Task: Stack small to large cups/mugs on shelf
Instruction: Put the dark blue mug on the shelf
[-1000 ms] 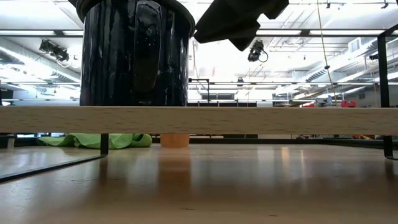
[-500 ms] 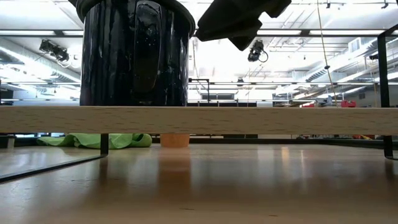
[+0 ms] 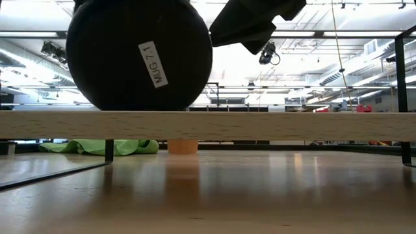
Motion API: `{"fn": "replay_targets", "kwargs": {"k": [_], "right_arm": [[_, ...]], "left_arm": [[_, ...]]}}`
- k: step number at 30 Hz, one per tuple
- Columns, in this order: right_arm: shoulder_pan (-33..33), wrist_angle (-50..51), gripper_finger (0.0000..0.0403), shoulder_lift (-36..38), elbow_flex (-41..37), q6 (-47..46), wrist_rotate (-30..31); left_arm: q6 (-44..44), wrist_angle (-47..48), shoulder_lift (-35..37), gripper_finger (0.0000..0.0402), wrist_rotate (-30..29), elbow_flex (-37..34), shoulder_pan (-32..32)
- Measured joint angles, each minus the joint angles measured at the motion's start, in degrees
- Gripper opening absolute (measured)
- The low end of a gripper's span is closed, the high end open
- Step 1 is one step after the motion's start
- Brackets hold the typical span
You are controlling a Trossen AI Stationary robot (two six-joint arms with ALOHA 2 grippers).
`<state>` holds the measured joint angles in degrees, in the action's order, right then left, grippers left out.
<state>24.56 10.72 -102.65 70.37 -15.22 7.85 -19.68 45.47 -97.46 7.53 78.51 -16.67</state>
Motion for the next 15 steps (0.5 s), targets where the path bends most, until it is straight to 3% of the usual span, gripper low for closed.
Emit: {"fn": "replay_targets", "kwargs": {"k": [8,15], "right_arm": [[0.22,-0.02,0.007,0.0,0.0,-1.01,-0.15],[3.04,-0.1,0.007,0.02,0.0,-3.12,-3.76]], "left_arm": [[0.7,-0.11,-0.19,0.0124,-0.05,-0.07,0.11],[0.76,0.22,-0.17,0.0133,0.06,0.28,0.09]]}}
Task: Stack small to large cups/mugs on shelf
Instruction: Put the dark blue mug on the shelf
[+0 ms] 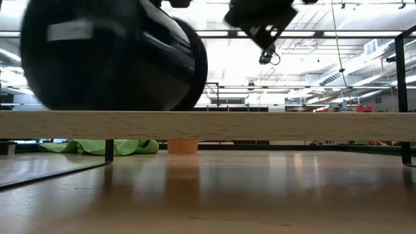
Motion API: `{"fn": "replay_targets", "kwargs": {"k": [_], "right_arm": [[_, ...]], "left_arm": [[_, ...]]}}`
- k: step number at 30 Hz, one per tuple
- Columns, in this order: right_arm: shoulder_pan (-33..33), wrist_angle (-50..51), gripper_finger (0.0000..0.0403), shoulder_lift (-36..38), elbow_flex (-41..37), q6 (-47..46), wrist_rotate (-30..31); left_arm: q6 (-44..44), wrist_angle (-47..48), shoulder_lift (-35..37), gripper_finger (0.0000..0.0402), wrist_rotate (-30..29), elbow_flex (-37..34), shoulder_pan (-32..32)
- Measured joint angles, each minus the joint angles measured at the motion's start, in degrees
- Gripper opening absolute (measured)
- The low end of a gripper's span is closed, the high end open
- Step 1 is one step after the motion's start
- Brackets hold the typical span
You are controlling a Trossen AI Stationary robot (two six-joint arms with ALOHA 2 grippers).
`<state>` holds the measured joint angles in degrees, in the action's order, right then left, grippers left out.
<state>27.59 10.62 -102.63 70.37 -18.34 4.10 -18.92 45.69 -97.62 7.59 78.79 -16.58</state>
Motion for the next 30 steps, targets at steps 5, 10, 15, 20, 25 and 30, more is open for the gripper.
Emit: {"fn": "replay_targets", "kwargs": {"k": [5,10,15,20,25,30], "right_arm": [[1.84,-2.5,0.007,0.0,0.0,0.2,0.79],[-0.13,-10.58,0.0071,0.07,0.02,5.6,-0.8],[-3.44,-10.13,0.0073,-0.82,0.02,5.4,-2.65],[-4.59,-12.56,0.0071,-3.8,-0.01,4.63,-5.72],[-5.03,-12.8,0.0071,-5.66,-0.07,4.41,-7.34],[-5.07,-14.79,0.0073,-5.04,0.02,4.84,-7.3]], "left_arm": [[0.58,0.12,0.02,0.0131,0.01,1.86,0.02],[2.03,0.02,0.09,0.0126,0.03,3.67,0.13],[2.14,1.71,0.09,0.013,0.03,3.73,0.68],[1.99,4.35,0.17,0.0127,0.74,3.78,1.03],[1.25,4.94,1.95,0.0121,2.77,3.78,0.96],[0.02,5.22,3.71,0.0125,2.63,3.8,0.98]]}}
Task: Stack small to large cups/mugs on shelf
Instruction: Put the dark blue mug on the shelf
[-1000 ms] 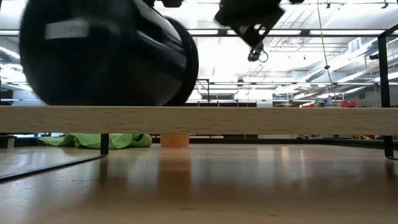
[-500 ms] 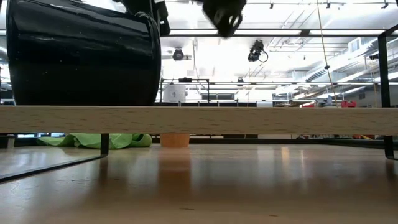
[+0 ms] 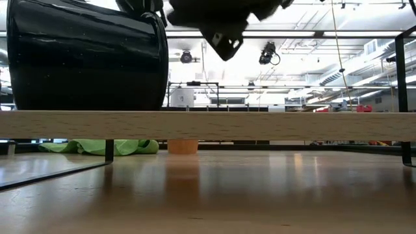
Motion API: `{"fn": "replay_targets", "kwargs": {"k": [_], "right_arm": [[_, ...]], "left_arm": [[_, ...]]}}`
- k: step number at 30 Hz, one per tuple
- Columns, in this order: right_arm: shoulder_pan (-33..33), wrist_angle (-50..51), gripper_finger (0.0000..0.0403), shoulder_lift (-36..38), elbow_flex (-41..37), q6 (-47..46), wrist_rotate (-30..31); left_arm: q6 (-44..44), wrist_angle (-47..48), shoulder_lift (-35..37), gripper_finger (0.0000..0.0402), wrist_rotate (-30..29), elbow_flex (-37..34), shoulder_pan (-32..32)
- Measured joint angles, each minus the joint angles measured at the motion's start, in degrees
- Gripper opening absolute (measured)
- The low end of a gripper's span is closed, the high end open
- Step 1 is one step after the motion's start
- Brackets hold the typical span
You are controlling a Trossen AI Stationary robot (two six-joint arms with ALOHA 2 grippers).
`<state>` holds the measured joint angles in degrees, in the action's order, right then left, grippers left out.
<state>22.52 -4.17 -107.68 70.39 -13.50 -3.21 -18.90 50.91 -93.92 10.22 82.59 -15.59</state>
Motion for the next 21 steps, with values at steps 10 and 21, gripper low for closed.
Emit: {"fn": "replay_targets", "kwargs": {"k": [10,21], "right_arm": [[-0.97,-0.51,0.0097,-0.37,-0.02,0.14,-0.51],[-2.16,-1.31,0.0134,-0.42,0.0,-1.81,-4.13]], "left_arm": [[-0.28,0.05,0.2,0.0119,-0.07,0.0,0.0],[-0.16,0.03,0.2,0.0118,-0.09,0.0,-0.02]]}}
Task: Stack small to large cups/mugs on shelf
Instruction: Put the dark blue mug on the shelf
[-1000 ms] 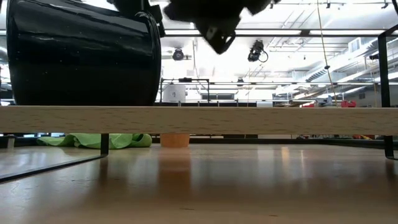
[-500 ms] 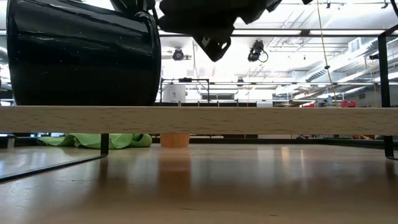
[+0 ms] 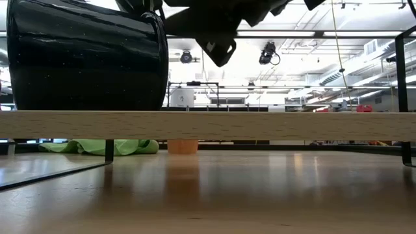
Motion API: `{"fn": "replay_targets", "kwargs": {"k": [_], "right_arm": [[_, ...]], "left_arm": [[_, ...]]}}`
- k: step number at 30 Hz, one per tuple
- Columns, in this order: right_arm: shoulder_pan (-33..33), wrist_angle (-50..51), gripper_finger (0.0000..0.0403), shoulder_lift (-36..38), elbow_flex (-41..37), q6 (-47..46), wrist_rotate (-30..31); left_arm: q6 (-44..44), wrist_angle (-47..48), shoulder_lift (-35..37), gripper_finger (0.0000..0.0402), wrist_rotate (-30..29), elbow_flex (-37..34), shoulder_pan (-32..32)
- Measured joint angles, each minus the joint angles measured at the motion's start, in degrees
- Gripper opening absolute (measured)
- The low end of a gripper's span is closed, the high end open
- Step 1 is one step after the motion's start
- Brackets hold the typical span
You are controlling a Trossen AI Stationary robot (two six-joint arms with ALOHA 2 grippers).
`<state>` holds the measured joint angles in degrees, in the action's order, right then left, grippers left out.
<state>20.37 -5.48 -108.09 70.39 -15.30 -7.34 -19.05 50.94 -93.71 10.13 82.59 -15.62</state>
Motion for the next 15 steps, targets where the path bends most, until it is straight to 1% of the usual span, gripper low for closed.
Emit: {"fn": "replay_targets", "kwargs": {"k": [8,15], "right_arm": [[-0.2,-0.22,0.0135,-0.04,0.0,-0.75,-0.08],[-0.96,-1.72,0.0135,-2.23,0.02,-1.74,-1.38]], "left_arm": [[0.11,-0.04,-0.01,0.0122,-0.01,0.0,0.02],[0.16,-0.11,-0.02,0.0119,-0.91,-0.02,0.09]]}}
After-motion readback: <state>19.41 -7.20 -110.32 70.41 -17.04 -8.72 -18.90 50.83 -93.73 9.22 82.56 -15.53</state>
